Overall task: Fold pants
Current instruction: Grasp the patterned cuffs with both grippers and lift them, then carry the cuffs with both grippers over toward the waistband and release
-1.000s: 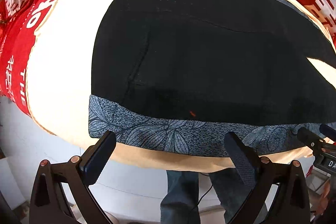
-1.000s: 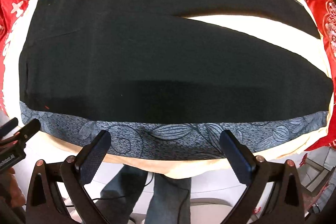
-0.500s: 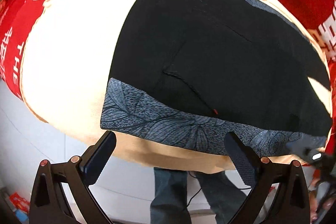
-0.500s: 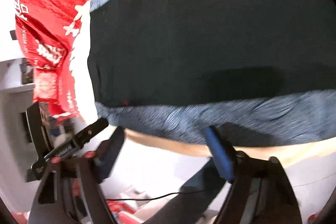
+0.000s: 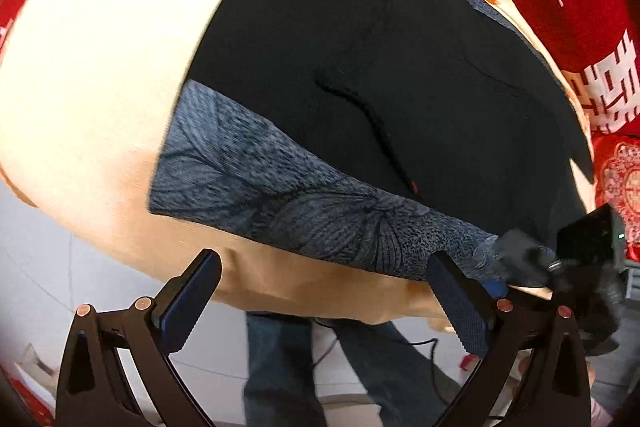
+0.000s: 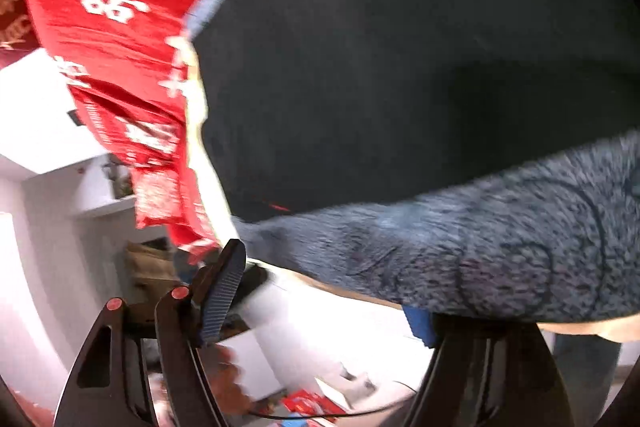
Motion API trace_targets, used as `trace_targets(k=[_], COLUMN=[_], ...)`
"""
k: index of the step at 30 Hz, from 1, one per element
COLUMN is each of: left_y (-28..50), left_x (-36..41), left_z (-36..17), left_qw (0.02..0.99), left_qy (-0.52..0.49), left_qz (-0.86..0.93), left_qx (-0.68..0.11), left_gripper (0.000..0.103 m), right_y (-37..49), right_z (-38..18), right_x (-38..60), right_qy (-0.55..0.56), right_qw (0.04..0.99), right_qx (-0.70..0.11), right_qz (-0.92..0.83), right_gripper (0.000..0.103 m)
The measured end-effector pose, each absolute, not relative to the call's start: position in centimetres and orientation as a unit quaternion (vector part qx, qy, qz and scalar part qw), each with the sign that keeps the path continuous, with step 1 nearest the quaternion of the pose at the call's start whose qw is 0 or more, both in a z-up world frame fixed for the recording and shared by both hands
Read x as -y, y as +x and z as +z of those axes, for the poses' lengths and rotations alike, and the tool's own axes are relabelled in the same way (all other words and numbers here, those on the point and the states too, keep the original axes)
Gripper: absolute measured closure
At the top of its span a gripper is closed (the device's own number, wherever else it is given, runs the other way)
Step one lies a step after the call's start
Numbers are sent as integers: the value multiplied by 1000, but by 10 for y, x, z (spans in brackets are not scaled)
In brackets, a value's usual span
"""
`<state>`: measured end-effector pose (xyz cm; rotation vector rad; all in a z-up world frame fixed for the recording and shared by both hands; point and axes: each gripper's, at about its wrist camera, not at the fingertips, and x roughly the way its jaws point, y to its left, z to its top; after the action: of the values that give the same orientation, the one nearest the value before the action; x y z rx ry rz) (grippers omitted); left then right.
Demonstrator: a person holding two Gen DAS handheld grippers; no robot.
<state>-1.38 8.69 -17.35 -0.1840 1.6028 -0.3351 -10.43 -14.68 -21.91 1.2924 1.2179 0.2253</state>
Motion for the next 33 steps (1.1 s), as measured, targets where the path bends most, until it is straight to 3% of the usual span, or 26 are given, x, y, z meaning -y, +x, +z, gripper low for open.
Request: trace_targets(k=[10, 11, 12, 13, 17, 18, 23, 28, 29, 30, 31, 32, 33], left_y=[1, 4, 8, 12, 18, 19, 25, 31, 31, 31, 30, 32, 32], left_x=[-57, -59, -60, -62, -64, -64, -51, -45, -45, -46, -46, -47, -46], left_z=[-180, -182, -186, -192, -195, -192, -172, -170, -173, -175, -176, -176, -174], left_qw=[652, 652, 649, 639, 629, 634, 647, 646, 645, 643, 643, 643, 643], left_qy=[-213, -216, -221, -226, -229, -220, -172, -128, -124, -122, -121, -122, -124], left_qz=[-146, -142, -133, -129, -120, -125, -166, -191, -189, -186, -185, -182, -181], left_qx=[-713, -713, -716, -724, -733, -731, -724, -728, -730, -733, -734, -734, -733], left_gripper=[0, 4, 25, 37, 68, 73, 73, 73, 73, 73, 73, 73, 73], right_y=[-94, -93, -98, -100, -124, -133, -177, -205, -208, -211, -214, -216, -216], right_z=[-174, -175, -177, -180, -201, -208, -226, -239, -239, -241, -240, -237, -227], right_x=[153, 152, 155, 155, 167, 175, 217, 242, 243, 244, 246, 247, 249], right_qy=[583, 580, 576, 575, 563, 570, 615, 700, 709, 721, 731, 732, 722], right_qw=[634, 635, 635, 635, 634, 631, 622, 585, 580, 571, 560, 558, 565], right_qx=[-486, -488, -491, -494, -517, -517, -483, -409, -400, -392, -388, -389, -395], right_qz=[149, 150, 150, 150, 116, 100, 31, 2, -7, -21, -37, -48, -57], right_gripper=[27, 27, 27, 27, 27, 27, 27, 46, 57, 77, 87, 95, 95])
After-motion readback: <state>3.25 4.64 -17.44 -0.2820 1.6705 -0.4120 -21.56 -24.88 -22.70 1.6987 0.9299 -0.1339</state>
